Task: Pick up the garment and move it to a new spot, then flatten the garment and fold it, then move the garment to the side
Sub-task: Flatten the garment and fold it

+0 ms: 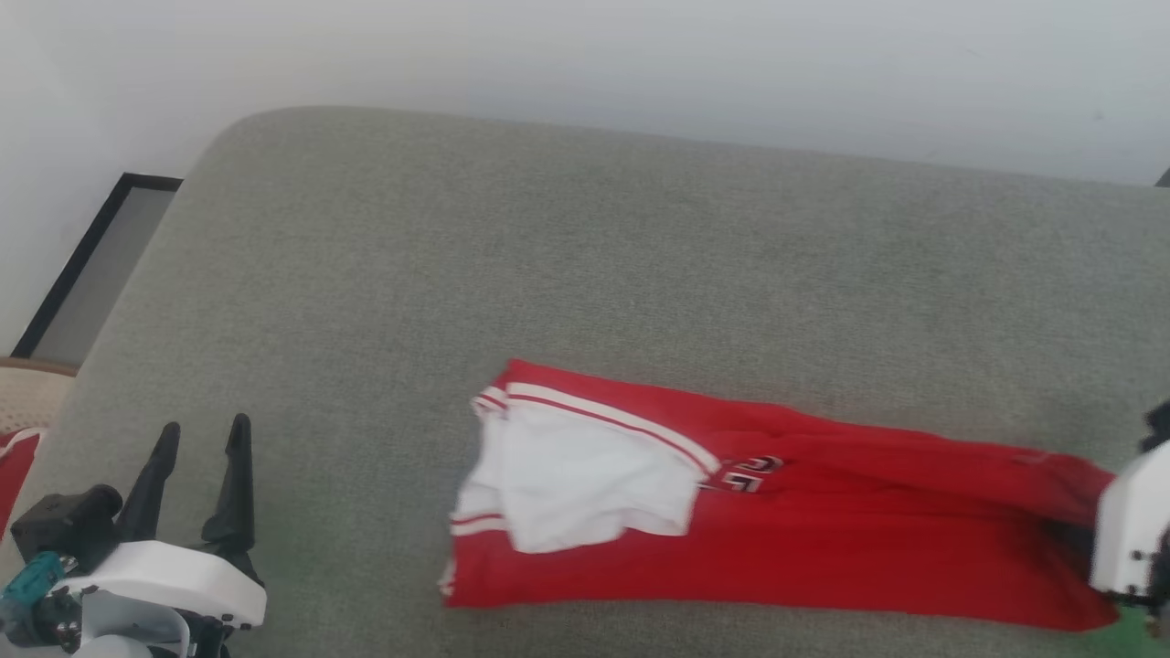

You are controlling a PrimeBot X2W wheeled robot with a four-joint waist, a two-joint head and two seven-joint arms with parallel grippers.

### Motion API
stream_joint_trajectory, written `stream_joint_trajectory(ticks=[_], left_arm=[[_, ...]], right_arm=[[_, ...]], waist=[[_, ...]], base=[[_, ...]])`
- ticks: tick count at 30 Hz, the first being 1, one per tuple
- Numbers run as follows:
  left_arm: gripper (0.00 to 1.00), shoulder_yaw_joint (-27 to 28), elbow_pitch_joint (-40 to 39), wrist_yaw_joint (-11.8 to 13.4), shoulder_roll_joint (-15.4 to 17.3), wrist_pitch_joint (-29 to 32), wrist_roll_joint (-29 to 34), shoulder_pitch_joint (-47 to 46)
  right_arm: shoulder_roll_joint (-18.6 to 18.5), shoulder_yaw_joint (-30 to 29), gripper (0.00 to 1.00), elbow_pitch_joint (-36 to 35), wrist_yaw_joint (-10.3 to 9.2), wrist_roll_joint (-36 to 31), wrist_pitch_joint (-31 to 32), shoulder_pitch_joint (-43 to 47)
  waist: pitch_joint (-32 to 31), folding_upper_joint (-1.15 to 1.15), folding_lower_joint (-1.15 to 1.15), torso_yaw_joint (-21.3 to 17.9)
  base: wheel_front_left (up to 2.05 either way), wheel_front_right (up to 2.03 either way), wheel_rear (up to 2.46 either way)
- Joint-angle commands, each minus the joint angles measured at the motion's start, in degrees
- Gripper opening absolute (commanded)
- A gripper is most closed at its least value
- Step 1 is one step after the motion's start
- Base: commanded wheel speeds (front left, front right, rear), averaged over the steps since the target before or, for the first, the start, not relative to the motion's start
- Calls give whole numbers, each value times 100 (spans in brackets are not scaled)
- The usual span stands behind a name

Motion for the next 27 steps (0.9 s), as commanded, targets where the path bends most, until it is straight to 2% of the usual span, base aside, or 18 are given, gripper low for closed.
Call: stream_joint_trajectory(ticks=[1,11,17,21,27], left_arm=[[100,42,9,-27,-19,-23,81,31],[100,284,115,-302,-250,-23,451,-88],[100,385,187,-388,-336,-23,551,-136],[100,460,214,-442,-384,-23,598,-119],[100,560,236,-492,-431,-23,643,-83]], right_arm=[[-72,-61,0,50,-10,-20,-34,-23],[-665,-736,0,698,-7,-463,-358,-265],[-737,-757,0,988,-6,-708,-436,-497],[-652,-534,0,670,-5,-571,-334,-457],[-443,-67,0,-452,-5,44,-70,-144]], waist=[[-5,0,0,-19],[18,0,0,-234],[15,0,0,-326],[-17,0,0,-377],[-63,0,0,-425]], base=[[0,0,0],[0,0,0],[0,0,0],[0,0,0],[0,0,0]])
